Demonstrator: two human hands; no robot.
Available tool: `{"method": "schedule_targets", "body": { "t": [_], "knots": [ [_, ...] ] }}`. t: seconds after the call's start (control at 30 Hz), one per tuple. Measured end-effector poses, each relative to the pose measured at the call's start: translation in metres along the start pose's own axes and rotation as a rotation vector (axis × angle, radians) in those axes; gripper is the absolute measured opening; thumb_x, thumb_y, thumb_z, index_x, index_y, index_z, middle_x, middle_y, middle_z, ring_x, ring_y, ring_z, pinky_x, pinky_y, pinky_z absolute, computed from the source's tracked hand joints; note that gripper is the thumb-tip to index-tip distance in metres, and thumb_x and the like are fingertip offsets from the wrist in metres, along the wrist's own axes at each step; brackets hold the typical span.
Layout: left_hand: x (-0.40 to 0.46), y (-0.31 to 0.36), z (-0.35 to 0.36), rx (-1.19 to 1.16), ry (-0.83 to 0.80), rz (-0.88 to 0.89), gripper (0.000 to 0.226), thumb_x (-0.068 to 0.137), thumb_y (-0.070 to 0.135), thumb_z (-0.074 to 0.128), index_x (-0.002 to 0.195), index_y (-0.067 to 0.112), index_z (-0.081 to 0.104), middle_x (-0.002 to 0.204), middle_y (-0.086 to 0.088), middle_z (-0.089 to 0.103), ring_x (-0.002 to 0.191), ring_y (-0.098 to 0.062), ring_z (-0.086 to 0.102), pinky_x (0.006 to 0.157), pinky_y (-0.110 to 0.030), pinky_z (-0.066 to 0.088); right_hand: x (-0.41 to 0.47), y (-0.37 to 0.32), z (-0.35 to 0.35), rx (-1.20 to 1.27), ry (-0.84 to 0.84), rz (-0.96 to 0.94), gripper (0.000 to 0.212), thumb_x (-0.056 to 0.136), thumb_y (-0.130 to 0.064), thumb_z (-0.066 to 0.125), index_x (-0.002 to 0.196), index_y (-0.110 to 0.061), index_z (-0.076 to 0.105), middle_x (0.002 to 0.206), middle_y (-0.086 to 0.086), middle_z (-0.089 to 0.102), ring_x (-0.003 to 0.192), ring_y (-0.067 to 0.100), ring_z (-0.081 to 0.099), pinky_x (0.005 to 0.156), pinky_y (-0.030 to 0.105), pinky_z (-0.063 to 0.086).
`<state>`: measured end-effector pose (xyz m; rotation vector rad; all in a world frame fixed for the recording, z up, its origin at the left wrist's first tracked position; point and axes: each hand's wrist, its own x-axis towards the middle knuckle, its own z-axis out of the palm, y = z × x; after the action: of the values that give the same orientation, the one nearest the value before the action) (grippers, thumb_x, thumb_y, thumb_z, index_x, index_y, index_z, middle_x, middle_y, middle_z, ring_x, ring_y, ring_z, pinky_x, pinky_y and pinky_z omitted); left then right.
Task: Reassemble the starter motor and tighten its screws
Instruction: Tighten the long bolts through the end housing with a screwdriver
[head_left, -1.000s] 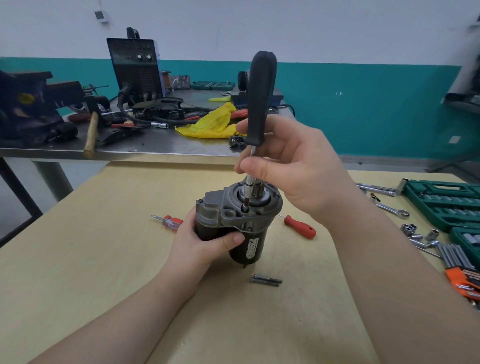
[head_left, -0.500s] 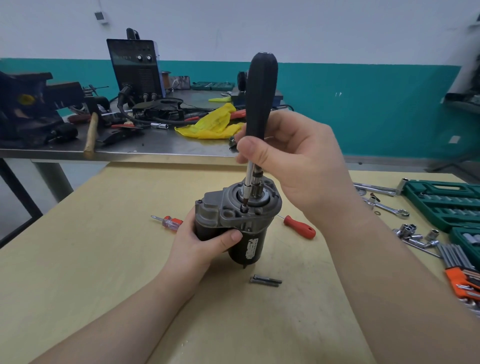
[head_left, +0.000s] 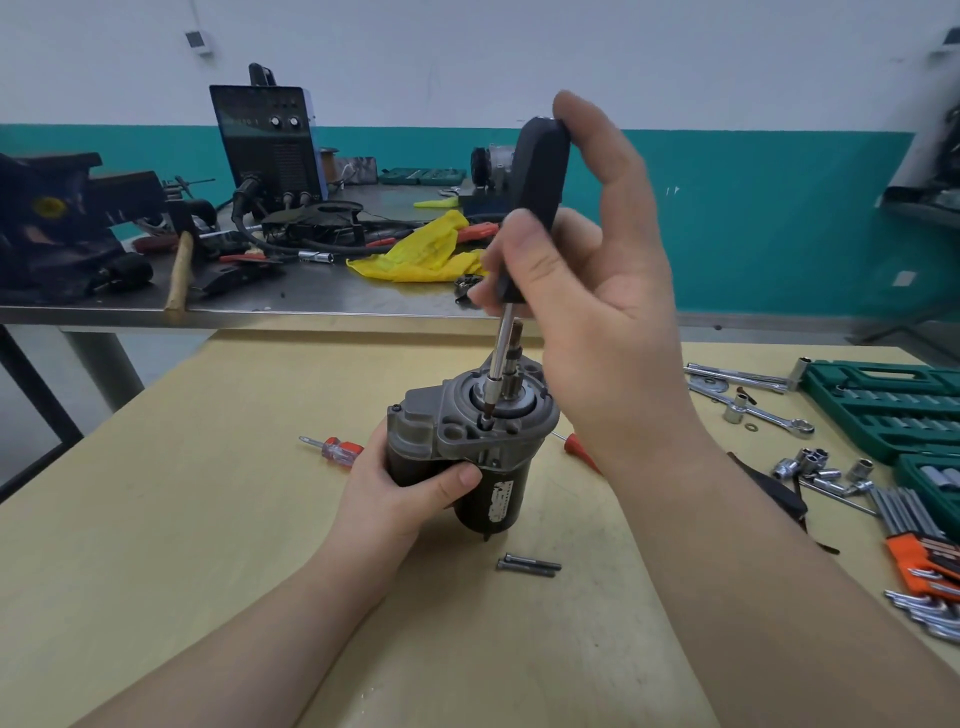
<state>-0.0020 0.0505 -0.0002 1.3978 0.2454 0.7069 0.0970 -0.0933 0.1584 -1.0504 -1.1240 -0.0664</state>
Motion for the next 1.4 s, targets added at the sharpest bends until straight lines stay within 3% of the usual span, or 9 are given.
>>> {"method": "schedule_targets", "body": {
  "t": [0.13, 0.37, 0.5, 0.63, 0.83, 1.0, 1.17, 1.3, 1.4],
  "knots": [
    [0.001, -0.003, -0.002, 0.012, -0.003, -0.003, 0.080, 0.061, 0.048, 0.104, 0.131, 0.031, 0.070, 0.130, -0.008, 0.076, 0.119, -0.033, 0.074, 0.086, -0.047, 0.065, 0.002, -0.004, 0.001, 0.034, 0.042, 0.010, 0.049, 0.108, -0.004, 0.054, 0.150, -0.024, 0.042, 0.107, 0.019, 0.070, 0.091, 0.030, 0.075, 0.087, 0.049, 0.065],
    [0.001, -0.004, -0.002, 0.013, -0.008, -0.002, 0.081, 0.061, 0.047, 0.104, 0.132, 0.029, 0.069, 0.131, -0.010, 0.076, 0.122, -0.034, 0.072, 0.094, -0.058, 0.062, 0.005, -0.006, 0.010, -0.022, 0.148, 0.031, 0.060, 0.094, -0.011, 0.080, 0.139, -0.039, 0.053, 0.099, 0.002, 0.070, 0.086, 0.024, 0.074, 0.066, 0.033, 0.066],
    [0.001, -0.004, -0.002, 0.014, -0.015, 0.001, 0.081, 0.062, 0.046, 0.104, 0.133, 0.029, 0.069, 0.132, -0.009, 0.075, 0.124, -0.033, 0.072, 0.096, -0.058, 0.061, 0.007, -0.008, 0.008, 0.043, 0.146, 0.074, 0.046, 0.103, -0.016, 0.070, 0.143, -0.034, 0.056, 0.098, -0.001, 0.068, 0.086, 0.029, 0.073, 0.065, 0.038, 0.065],
    [0.001, -0.004, -0.002, 0.030, -0.014, 0.004, 0.080, 0.061, 0.049, 0.104, 0.132, 0.033, 0.070, 0.132, -0.007, 0.075, 0.123, -0.032, 0.072, 0.096, -0.057, 0.062, 0.007, -0.009, 0.003, 0.013, 0.094, 0.095, 0.045, 0.111, -0.010, 0.046, 0.151, -0.030, 0.052, 0.118, 0.006, 0.073, 0.095, 0.024, 0.077, 0.072, 0.042, 0.067],
    [0.001, -0.004, -0.003, 0.026, -0.006, -0.004, 0.081, 0.062, 0.048, 0.104, 0.133, 0.032, 0.069, 0.133, -0.007, 0.075, 0.123, -0.032, 0.072, 0.097, -0.059, 0.061, 0.007, -0.010, 0.005, -0.050, 0.113, 0.041, 0.059, 0.102, -0.007, 0.069, 0.152, -0.030, 0.049, 0.104, -0.003, 0.070, 0.086, 0.027, 0.075, 0.072, 0.041, 0.066],
    [0.001, -0.005, -0.003, 0.002, -0.004, -0.009, 0.083, 0.061, 0.046, 0.104, 0.134, 0.029, 0.069, 0.132, -0.010, 0.075, 0.123, -0.035, 0.072, 0.096, -0.062, 0.061, 0.007, -0.012, 0.004, -0.037, 0.096, 0.039, 0.047, 0.107, -0.009, 0.061, 0.148, -0.031, 0.054, 0.108, 0.003, 0.069, 0.086, 0.035, 0.073, 0.071, 0.043, 0.067],
    [-0.001, -0.003, -0.002, -0.007, -0.010, -0.009, 0.077, 0.063, 0.041, 0.103, 0.132, 0.031, 0.070, 0.131, -0.009, 0.076, 0.121, -0.033, 0.073, 0.090, -0.051, 0.065, 0.008, -0.014, -0.001, 0.039, 0.059, 0.102, 0.042, 0.112, -0.005, 0.046, 0.149, -0.025, 0.054, 0.117, 0.014, 0.073, 0.093, 0.027, 0.078, 0.079, 0.042, 0.066],
    [-0.001, -0.002, -0.001, -0.010, -0.003, -0.009, 0.068, 0.066, 0.031, 0.098, 0.128, 0.031, 0.072, 0.129, -0.009, 0.077, 0.121, -0.032, 0.073, 0.089, -0.044, 0.065, 0.009, -0.015, -0.001, -0.011, 0.083, 0.064, 0.051, 0.103, -0.006, 0.066, 0.147, -0.029, 0.052, 0.103, 0.001, 0.072, 0.083, 0.027, 0.076, 0.072, 0.042, 0.067],
    [-0.001, -0.001, 0.001, -0.003, -0.012, -0.009, 0.071, 0.064, 0.037, 0.101, 0.129, 0.031, 0.072, 0.130, -0.008, 0.076, 0.121, -0.030, 0.073, 0.091, -0.044, 0.065, 0.010, -0.016, 0.000, -0.034, 0.082, 0.042, 0.046, 0.104, -0.009, 0.068, 0.141, -0.033, 0.057, 0.099, -0.002, 0.069, 0.084, 0.032, 0.074, 0.069, 0.046, 0.067]
  ]
}}
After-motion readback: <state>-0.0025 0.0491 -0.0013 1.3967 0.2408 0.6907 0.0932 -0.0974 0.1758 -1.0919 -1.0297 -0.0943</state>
